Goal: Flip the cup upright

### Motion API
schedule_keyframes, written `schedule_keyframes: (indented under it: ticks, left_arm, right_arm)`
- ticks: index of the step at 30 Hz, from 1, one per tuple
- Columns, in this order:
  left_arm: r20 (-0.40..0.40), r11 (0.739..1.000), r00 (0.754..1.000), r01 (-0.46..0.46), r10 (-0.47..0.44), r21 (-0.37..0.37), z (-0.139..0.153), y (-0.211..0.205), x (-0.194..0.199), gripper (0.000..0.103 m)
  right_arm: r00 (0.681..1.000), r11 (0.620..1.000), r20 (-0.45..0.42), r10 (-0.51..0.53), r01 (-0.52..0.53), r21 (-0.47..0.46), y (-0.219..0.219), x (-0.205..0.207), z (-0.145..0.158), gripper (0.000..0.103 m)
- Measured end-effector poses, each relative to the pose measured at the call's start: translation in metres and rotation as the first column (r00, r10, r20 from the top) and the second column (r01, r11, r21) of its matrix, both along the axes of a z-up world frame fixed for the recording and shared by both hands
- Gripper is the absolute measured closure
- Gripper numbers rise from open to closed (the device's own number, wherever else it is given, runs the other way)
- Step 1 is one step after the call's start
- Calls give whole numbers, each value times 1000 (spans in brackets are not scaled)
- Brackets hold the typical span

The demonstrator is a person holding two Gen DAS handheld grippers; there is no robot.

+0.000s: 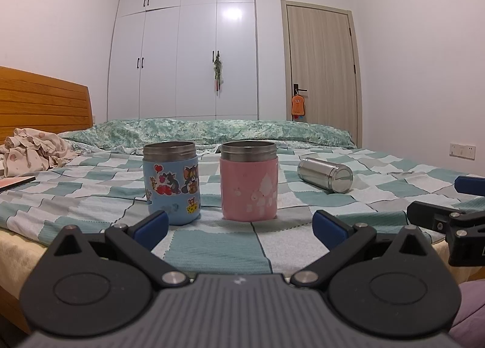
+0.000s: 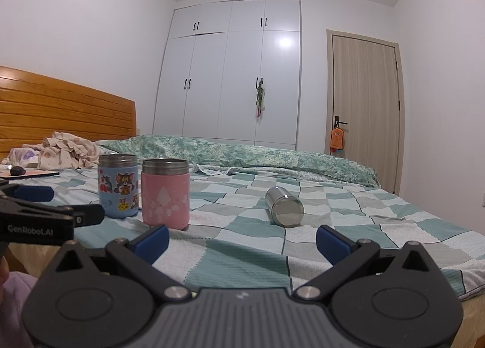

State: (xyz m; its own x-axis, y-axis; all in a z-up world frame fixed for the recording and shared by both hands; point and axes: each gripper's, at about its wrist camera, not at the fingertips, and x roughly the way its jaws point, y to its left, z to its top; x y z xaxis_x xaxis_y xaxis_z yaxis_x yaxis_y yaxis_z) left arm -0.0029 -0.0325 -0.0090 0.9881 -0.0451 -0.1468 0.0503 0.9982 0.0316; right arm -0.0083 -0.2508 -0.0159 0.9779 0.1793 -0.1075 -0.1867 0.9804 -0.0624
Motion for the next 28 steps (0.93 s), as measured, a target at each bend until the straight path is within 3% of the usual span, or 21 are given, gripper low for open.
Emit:
schedule_keyframes:
  ticks: [28]
  left_arm:
    - [11, 1000, 1000, 1, -1, 3, 1, -4, 0, 0]
  right_arm:
    - [1000, 1000, -1, -1, 1, 1, 1, 0, 0, 0]
